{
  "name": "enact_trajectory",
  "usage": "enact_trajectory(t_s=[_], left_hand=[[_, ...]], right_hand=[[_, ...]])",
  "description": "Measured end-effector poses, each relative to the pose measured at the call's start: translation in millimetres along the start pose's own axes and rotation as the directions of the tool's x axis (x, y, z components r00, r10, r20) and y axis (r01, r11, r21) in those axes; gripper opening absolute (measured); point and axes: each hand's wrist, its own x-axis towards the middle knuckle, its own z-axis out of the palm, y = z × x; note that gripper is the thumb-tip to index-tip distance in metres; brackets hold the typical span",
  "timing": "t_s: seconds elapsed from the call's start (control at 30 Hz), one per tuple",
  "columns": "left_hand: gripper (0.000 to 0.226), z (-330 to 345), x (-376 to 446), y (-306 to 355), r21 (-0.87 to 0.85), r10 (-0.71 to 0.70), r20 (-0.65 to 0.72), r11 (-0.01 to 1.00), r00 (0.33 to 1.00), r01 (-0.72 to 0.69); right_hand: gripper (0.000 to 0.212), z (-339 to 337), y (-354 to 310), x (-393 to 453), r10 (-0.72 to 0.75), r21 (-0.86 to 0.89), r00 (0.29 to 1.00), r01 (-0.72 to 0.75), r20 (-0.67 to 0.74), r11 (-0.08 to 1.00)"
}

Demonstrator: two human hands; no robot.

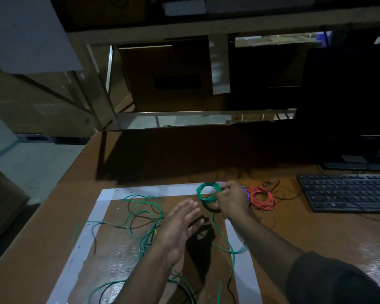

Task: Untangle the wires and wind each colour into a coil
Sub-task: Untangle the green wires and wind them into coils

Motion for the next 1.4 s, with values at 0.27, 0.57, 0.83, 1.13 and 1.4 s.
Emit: enact_trajectory(t_s=[0.27,0.57,0.83,1.13,1.4], left_hand=[[0.034,-13,-10,6,0.005,0.038,0.018,0.999,0.999,-0.038],[0.025,-35,-20,11,0.102,0.08,0.136,0.99,0.987,-0.095],[0.016,-51,-24,15,0.221,0.154,0.199,0.955,0.968,-0.197],[0.032,-63,-54,9,0.446,-0.12,0.596,0.872,0.794,-0.203],[0.023,-88,-59,13,0.463,0.04,0.414,0.851,0.91,-0.248]], right_hand=[[0.024,8,9,-1,-0.057,-0.179,0.998,0.057,0.002,0.982],[0.031,-11,48,-86,-0.171,-0.509,0.979,0.205,0.114,0.836],[0.018,-18,45,-120,-0.187,-0.207,0.979,0.167,-0.083,0.964],[0.017,-19,-13,-126,-0.22,0.359,0.947,0.294,-0.232,0.886],[0.024,-3,19,-110,-0.215,-0.255,0.975,0.221,0.053,0.941]])
